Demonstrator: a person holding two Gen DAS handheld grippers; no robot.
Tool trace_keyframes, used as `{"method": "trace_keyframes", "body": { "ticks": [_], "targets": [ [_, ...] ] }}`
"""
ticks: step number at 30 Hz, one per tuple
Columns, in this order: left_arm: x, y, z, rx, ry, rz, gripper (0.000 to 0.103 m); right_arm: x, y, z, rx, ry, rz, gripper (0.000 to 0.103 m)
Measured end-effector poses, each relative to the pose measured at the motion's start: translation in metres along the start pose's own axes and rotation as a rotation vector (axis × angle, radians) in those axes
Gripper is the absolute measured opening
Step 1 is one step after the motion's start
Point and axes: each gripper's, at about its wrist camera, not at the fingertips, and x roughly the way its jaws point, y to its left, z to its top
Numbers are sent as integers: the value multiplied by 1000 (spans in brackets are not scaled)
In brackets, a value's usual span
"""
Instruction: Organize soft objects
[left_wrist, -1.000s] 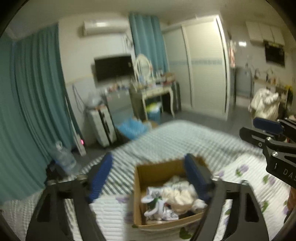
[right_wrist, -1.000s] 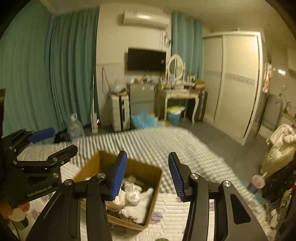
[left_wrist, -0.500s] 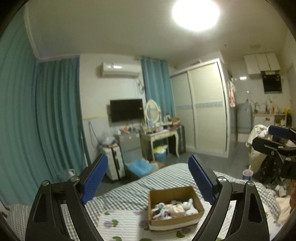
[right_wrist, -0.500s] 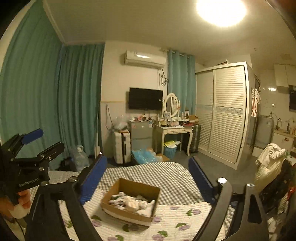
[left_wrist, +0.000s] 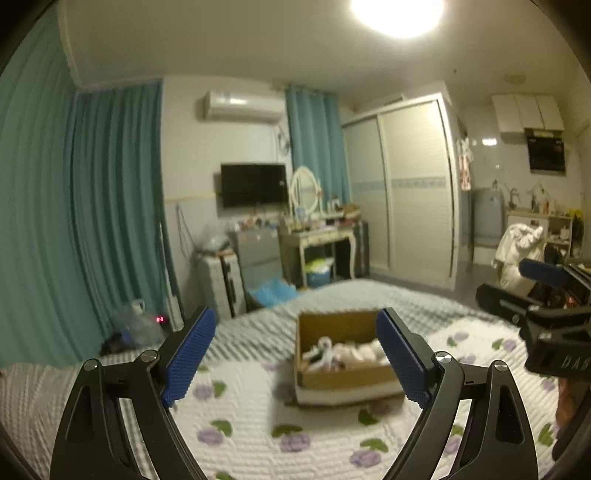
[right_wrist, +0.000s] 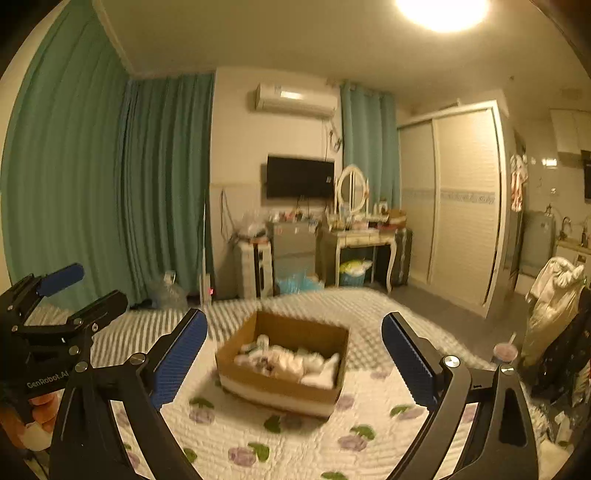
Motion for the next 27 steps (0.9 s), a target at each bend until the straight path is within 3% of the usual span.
{"method": "trace_keyframes", "body": {
  "ticks": [5, 10, 27],
  "targets": [
    [22, 0, -34, -15, 69, 12, 90, 26, 2, -44, -1, 52, -27, 96],
    [22, 3, -48, -40, 102, 18, 90, 38, -9, -64, 43, 99, -28, 96],
    [13, 7, -53, -50, 103, 26, 90, 33, -4, -62, 33, 98, -36, 96]
  ]
}}
